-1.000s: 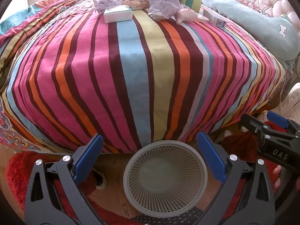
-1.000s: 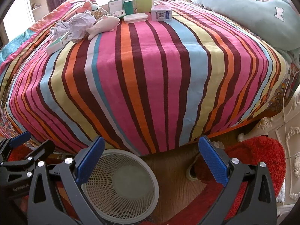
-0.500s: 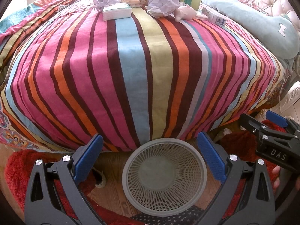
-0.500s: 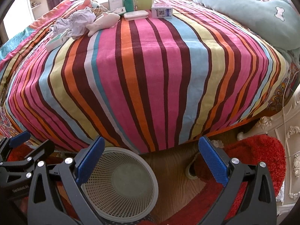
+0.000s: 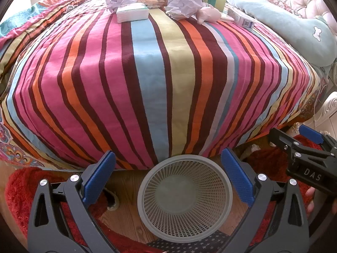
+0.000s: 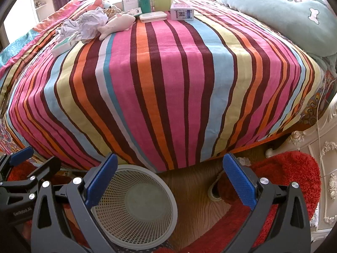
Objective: Collect trash
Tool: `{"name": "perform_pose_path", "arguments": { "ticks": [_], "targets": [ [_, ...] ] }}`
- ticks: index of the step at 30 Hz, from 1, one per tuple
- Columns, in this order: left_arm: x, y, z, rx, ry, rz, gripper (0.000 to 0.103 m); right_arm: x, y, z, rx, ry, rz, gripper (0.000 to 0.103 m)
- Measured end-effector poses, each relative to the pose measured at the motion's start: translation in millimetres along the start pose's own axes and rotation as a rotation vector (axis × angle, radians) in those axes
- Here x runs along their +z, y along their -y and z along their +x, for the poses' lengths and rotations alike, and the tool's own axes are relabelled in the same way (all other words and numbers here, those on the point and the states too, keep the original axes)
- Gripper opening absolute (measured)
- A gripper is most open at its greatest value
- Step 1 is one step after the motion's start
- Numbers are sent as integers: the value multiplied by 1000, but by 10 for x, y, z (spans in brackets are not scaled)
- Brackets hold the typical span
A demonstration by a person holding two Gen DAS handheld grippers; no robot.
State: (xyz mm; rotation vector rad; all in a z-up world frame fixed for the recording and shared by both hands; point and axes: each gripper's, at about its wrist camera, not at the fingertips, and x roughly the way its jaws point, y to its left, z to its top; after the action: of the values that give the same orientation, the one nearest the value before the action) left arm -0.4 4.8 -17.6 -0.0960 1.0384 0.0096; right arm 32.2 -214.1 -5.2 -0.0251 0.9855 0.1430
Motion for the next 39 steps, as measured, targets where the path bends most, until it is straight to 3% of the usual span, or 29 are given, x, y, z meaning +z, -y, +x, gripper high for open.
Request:
{"name": "perform_pose_path", "arguments": {
  "ticks": [39],
  "targets": [
    [-85,11,-34,9,3,-12,97,-63,-52,-78,6,13,-14,96]
  ]
}}
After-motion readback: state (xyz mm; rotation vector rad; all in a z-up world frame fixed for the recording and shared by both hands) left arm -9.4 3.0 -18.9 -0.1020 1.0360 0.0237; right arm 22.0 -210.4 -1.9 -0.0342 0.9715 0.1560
